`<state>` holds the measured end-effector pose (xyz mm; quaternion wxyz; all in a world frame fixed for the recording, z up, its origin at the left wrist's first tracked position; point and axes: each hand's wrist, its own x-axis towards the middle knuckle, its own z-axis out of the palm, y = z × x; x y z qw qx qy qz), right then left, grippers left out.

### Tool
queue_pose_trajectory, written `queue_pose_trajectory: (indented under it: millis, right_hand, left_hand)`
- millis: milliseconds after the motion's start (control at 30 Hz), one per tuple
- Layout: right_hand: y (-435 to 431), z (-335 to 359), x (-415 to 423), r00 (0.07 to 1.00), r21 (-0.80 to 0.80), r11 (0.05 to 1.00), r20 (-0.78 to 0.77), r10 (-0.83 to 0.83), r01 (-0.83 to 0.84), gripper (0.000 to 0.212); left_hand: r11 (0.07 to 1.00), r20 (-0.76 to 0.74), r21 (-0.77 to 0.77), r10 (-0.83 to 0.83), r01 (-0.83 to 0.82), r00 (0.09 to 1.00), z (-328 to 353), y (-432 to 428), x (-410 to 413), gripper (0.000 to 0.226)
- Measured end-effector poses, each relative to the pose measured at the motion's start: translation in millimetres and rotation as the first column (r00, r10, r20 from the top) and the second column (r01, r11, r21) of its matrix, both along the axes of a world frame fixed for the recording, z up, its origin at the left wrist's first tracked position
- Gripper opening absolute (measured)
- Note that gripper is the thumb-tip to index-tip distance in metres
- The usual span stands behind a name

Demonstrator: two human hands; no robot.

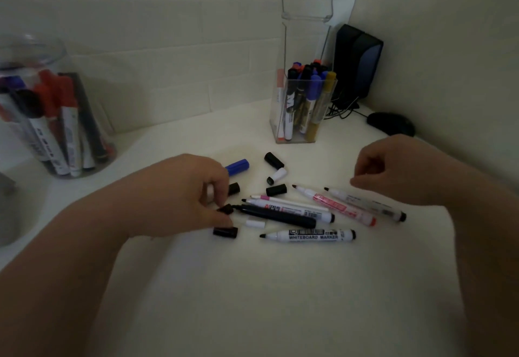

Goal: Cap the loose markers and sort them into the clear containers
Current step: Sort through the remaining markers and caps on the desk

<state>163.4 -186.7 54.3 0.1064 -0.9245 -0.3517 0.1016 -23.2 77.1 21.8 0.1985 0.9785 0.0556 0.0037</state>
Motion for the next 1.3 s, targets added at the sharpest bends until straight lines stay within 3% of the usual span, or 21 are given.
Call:
queue_pose_trajectory:
  millis: [100,200,433,567,667,800,933,1100,1167,1233,1300]
  right_hand:
    - [2.8,0.9,-5.2,0.996,-0.043,0.998,-0.068,0.05,-0.053,0.012]
    - [16.0,-4.3,-21.7,0.978,-0.066,0.985,-0.147,0.147,-0.158,0.011]
    - [34.1,-14.7,-38.2,0.97,-0.207,0.949,-0.089,0.225,-0.239,0.005]
    - [31.8,-14.0,-34.7,0.975,-0.199,0.955,-0.067,0.21,-0.219,0.015]
    - [33.1,-16.5,-32.3,0.98,-0.195,0.96,-0.051,0.194,-0.201,0.016]
    - [38.7,-20.9,-32.9,0.983,-0.204,0.962,-0.039,0.18,-0.184,0.012]
    - [38.5,-19.0,-31.1,0.987,-0.166,0.973,-0.028,0.158,-0.161,0.01]
    - [22.2,-5.2,-19.2,0.998,-0.067,0.996,-0.034,0.061,-0.063,0.013]
    - [16.8,-2.9,-13.9,0.995,0.035,0.998,-0.09,0.048,-0.045,0.013]
    - [15.1,-1.0,-12.5,0.973,0.191,0.981,-0.214,0.082,-0.041,0.015]
    - [14.2,0.1,-14.3,0.906,0.308,0.95,-0.384,0.177,-0.055,0.023]
  left_hand:
    - [0.984,0.006,0.11,0.143,-0.142,0.99,2.1,2.9,2.0,0.023]
    - [0.971,-0.085,0.19,0.161,-0.142,0.983,1.8,0.3,3.2,0.021]
    - [0.965,-0.152,0.229,0.165,-0.127,0.975,-5.3,-6.5,7.5,0.017]
    - [0.967,-0.146,0.211,0.178,-0.145,0.973,-7.5,-5.8,8.6,0.018]
    - [0.972,-0.06,0.161,0.183,-0.172,0.981,-7.5,-4.4,8.6,0.013]
    - [0.969,0.109,-0.031,0.247,-0.245,0.963,-5.6,-5.0,7.4,0.015]
    - [0.916,0.101,-0.296,0.313,-0.272,0.944,-8.5,-1.5,7.9,0.015]
    - [0.962,0.082,-0.2,0.205,-0.185,0.975,-11.3,1.1,8.3,0.013]
    - [0.951,0.136,-0.25,0.222,-0.183,0.966,-13.2,2.7,9.8,0.009]
    - [0.833,0.163,-0.524,0.303,-0.178,0.939,-12.5,0.9,12.4,0.006]
    - [0.478,0.097,-0.87,0.409,-0.123,0.907,-9.8,-2.8,14.8,0.009]
